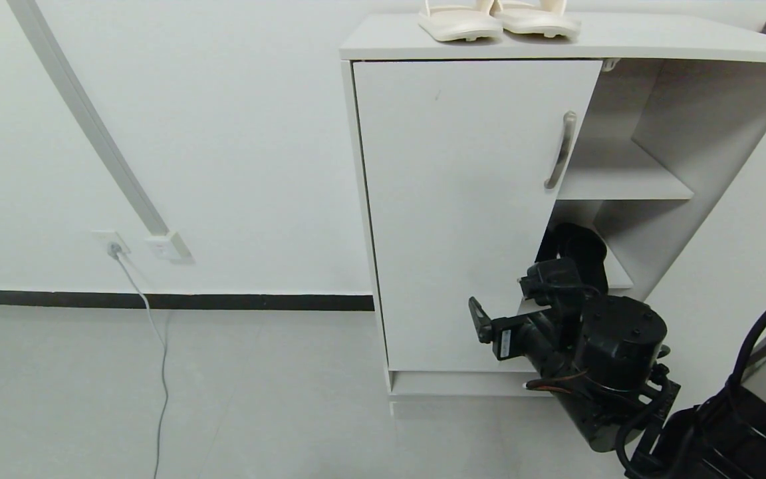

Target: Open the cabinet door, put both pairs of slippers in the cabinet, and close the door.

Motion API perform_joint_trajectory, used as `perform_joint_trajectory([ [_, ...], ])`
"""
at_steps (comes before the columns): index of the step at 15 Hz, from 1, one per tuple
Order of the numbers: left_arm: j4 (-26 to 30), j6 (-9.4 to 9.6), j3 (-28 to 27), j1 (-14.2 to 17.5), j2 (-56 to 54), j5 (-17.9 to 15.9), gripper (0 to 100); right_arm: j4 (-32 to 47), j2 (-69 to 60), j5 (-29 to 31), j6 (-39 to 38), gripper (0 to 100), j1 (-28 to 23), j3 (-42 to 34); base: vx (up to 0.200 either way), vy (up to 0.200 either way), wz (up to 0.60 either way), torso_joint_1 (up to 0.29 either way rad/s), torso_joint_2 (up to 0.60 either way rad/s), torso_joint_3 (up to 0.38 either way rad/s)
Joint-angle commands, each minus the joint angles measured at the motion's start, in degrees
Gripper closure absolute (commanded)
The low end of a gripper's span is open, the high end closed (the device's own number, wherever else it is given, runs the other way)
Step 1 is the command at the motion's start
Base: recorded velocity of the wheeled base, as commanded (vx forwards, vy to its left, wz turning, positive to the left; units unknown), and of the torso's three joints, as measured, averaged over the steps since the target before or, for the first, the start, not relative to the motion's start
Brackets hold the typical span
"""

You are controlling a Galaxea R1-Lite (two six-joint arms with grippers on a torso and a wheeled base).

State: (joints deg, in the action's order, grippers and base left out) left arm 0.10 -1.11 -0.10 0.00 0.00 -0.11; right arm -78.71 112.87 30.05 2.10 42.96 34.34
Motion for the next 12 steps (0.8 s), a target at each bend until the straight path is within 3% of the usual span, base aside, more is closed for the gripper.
perform_joint_trajectory([
  [1, -0.01, -0.03, 0.01, 0.0, 0.0, 0.02, 100, -0.04, 0.15, 0.01, 0.01, 0, 0.02, 0.02, 0.0, 0.0, 0.0, 0.0, 0.0, 0.0],
  [4, -0.01, -0.03, 0.01, 0.0, 0.0, 0.02, 100, 0.23, 0.15, 0.01, 0.1, 0, 0.02, 0.11, 0.0, 0.0, 0.0, 0.015, -0.11, -0.099],
  [12, -0.1, 0.23, 0.1, 0.0, 0.0, -0.15, 100, 0.14, 0.07, -0.08, 0.36, 0, 0.02, 0.11, 0.0, 0.0, 0.0, 0.096, -0.42, -0.327],
])
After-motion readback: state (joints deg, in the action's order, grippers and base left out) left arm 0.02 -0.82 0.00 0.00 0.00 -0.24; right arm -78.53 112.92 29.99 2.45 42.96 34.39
